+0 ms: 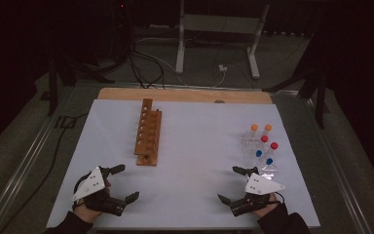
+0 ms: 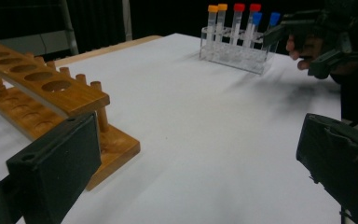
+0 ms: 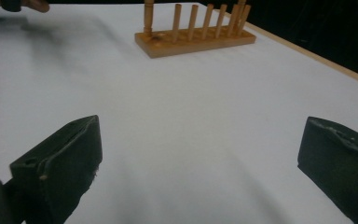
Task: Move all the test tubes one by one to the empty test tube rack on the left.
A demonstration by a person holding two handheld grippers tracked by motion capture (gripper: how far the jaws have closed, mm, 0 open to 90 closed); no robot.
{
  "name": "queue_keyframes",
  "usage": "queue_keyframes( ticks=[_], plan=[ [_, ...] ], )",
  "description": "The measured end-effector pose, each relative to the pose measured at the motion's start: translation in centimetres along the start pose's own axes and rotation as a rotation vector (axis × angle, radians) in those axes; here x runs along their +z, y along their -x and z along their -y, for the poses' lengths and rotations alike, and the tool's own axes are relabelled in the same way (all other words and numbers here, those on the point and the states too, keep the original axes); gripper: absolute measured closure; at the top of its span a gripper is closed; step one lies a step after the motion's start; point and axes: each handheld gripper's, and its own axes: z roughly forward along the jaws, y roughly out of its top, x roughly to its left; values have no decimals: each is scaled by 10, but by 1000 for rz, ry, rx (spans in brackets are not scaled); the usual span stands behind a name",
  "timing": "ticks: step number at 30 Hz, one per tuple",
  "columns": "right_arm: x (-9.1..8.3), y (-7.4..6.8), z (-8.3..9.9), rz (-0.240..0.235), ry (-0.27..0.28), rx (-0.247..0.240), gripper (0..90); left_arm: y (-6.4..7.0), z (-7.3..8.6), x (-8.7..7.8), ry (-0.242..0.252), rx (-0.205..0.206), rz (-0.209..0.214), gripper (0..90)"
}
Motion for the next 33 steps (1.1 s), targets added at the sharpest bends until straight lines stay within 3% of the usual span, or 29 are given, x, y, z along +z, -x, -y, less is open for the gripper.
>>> queue_keyframes(
  ticks=[7, 14, 17, 19, 27, 33],
  plan=[
    [-1, 1, -1, 7, 14, 19, 0, 0, 0, 0, 9, 8, -1, 7],
    [4, -1, -1, 27, -59, 1, 0, 0, 0, 0, 11, 0, -7, 7],
    [3, -2, -2, 27, -60, 4, 0, -1, -1, 0, 9, 1, -13, 7],
    [2, -2, -7, 13, -42, 39, 0, -1, -1, -1, 16, -1, -13, 7],
    [-2, -8, -22, 29, -25, 26, 0, -1, 0, 0, 10, -1, -7, 7],
    [-11, -4, -33, 77, 6, 36, 0, -1, -1, 0, 14, -1, -8, 7]
  ],
)
